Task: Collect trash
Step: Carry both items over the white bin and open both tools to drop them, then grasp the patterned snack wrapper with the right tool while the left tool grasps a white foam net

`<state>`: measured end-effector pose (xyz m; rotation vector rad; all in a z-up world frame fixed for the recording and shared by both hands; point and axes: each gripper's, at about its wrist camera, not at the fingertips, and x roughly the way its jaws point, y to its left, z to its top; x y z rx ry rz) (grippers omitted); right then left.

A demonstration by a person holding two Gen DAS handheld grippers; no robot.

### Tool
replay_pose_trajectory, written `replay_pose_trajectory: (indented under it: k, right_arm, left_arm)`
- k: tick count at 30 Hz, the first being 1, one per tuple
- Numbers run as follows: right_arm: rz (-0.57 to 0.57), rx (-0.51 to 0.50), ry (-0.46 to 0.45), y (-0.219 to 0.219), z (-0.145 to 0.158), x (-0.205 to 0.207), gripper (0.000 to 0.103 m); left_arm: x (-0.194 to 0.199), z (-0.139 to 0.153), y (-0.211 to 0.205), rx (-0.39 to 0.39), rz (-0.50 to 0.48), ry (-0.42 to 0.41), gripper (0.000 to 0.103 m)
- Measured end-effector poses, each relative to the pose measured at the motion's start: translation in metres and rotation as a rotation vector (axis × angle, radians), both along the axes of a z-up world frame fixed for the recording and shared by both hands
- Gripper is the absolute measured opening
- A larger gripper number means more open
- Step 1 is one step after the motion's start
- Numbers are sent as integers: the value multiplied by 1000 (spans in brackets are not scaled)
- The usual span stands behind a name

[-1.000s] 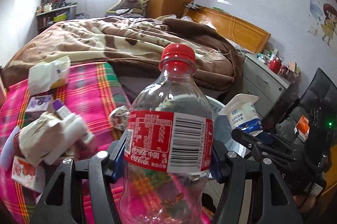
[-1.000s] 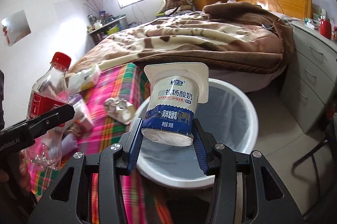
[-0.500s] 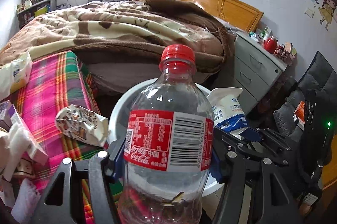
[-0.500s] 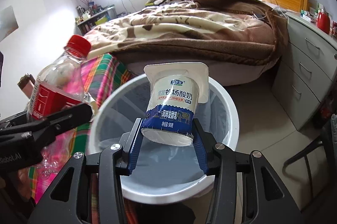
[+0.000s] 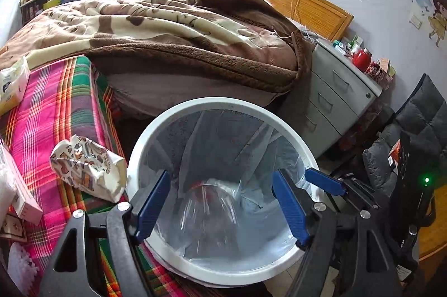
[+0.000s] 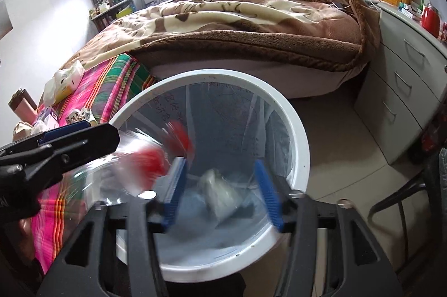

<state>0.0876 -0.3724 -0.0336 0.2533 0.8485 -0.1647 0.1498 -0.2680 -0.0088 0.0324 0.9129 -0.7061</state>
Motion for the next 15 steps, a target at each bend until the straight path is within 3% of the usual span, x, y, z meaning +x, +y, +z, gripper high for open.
replay_pose_trajectory:
  k: [15]
  right_arm:
    - [44,13,-86,27,21,-9,64]
  left_arm:
    - [-17,18,68,-36,74,-69,79]
